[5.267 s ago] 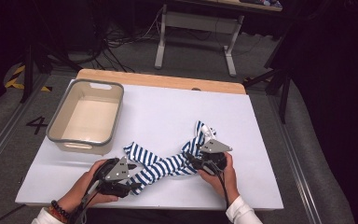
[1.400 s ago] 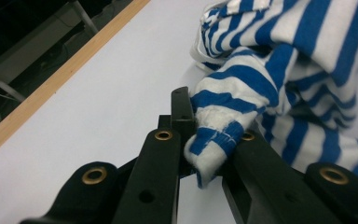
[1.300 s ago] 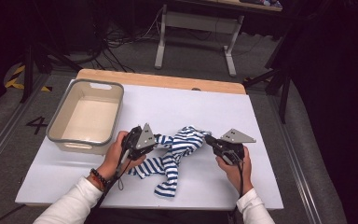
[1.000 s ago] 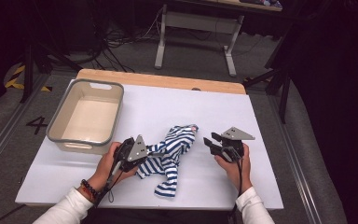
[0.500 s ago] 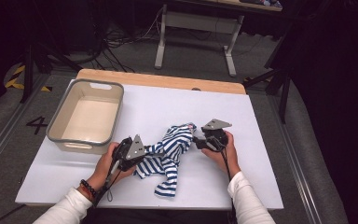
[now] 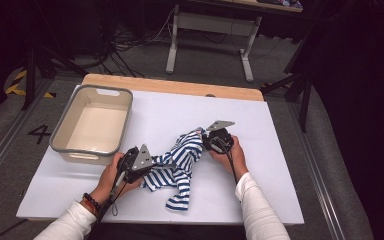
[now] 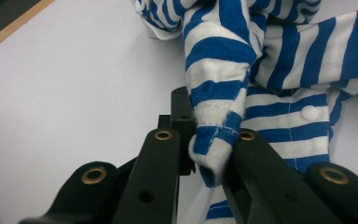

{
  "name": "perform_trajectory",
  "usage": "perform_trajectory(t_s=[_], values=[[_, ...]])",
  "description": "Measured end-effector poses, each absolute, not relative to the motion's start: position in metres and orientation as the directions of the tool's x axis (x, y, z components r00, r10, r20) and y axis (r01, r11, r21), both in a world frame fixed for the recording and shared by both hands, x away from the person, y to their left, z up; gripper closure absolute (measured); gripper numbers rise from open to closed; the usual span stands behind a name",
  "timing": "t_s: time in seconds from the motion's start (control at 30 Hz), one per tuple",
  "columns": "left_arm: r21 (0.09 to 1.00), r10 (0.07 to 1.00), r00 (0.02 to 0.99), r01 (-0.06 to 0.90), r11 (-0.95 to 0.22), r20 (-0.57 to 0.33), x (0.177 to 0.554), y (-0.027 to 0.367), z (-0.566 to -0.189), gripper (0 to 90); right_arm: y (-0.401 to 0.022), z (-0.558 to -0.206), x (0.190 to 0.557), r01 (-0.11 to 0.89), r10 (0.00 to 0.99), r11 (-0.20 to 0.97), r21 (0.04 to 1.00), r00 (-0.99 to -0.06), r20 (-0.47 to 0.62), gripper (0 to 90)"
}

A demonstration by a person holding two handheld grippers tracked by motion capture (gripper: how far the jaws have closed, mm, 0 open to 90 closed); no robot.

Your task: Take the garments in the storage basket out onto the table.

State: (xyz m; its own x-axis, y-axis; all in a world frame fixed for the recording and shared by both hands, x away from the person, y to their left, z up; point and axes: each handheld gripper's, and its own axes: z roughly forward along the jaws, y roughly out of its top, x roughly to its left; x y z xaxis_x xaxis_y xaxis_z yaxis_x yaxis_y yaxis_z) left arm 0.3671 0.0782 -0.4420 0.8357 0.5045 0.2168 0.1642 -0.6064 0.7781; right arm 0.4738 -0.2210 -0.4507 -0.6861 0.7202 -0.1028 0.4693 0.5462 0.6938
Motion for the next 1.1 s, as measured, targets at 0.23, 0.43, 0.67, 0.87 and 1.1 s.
perform_trajectory(t_s=[0.23, 0.43, 0.67, 0.87, 1.1], values=[[0.772, 0.504, 0.833, 0.161, -0.615, 0.229, 0.368, 0.079, -0.442, 86.1, -0.222, -0.449, 0.472, 0.473, 0.733, 0.542, 0.694, -0.670, -0.116, 89.6], [0.765, 0.505, 0.835, 0.174, -0.620, 0.220, 0.368, 0.081, -0.445, 85.9, -0.236, -0.442, 0.475, 0.473, 0.802, 0.446, 0.760, -0.589, -0.104, 68.9], [0.758, 0.499, 0.838, 0.176, -0.629, 0.219, 0.368, 0.080, -0.448, 85.7, -0.228, -0.442, 0.487, 0.484, 0.789, 0.457, 0.746, -0.608, -0.089, 41.6], [0.744, 0.494, 0.842, 0.185, -0.642, 0.217, 0.367, 0.083, -0.452, 85.6, -0.225, -0.445, 0.497, 0.514, 0.789, 0.430, 0.742, -0.614, -0.032, 44.1], [0.732, 0.492, 0.844, 0.194, -0.653, 0.215, 0.366, 0.086, -0.456, 85.5, -0.209, -0.450, 0.500, 0.530, 0.768, 0.465, 0.710, -0.640, -0.025, 59.0]])
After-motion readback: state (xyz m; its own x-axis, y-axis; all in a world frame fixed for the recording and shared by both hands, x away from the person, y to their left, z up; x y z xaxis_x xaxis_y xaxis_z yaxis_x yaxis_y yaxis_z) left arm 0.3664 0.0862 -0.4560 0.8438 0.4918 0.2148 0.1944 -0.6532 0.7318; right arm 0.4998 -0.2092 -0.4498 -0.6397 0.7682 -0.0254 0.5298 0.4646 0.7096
